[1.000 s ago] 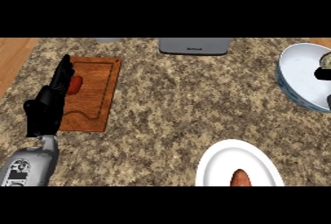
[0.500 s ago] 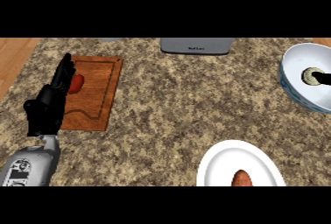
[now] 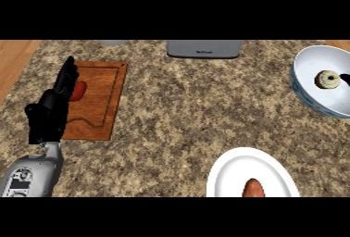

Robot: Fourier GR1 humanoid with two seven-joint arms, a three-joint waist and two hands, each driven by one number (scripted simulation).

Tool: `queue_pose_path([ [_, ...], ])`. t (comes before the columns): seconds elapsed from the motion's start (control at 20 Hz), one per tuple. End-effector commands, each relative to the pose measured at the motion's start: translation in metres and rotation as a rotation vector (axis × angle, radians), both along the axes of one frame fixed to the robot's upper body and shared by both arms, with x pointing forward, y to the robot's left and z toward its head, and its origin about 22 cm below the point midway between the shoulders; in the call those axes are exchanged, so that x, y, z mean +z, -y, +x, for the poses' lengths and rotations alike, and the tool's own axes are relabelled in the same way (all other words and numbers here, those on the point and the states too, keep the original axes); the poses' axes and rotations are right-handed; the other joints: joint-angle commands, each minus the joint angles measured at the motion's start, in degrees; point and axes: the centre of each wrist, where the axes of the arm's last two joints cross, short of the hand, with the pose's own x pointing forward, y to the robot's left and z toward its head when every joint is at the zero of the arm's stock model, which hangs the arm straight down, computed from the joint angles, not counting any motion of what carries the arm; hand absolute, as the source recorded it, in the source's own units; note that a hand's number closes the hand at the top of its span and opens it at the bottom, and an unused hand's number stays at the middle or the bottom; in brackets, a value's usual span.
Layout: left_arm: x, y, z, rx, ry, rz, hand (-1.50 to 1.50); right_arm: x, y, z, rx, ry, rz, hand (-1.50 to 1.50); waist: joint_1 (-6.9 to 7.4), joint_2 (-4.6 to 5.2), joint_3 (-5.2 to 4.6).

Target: Pick the cupcake from the plate and place it in the bowl

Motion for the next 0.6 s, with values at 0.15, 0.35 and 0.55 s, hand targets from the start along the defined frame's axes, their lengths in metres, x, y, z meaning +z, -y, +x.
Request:
queue_pose_path([
  [0.15,-0.004,-0.020,-0.009,0.036,-0.019,0.006,0.00,-0.025,0.033,-0.047,0.042,0.117,0.064,-1.50,-2.06,-0.98,-0.22],
  [0.35,-0.004,-0.018,-0.012,0.035,-0.017,0.020,0.00,-0.019,0.034,-0.057,0.131,0.168,0.110,-1.50,-2.75,-1.25,-0.31],
  [0.55,0.001,-0.022,-0.012,0.047,-0.019,0.020,0.00,-0.043,0.016,-0.084,0.202,0.164,0.124,-1.50,-3.09,-1.40,-0.36],
])
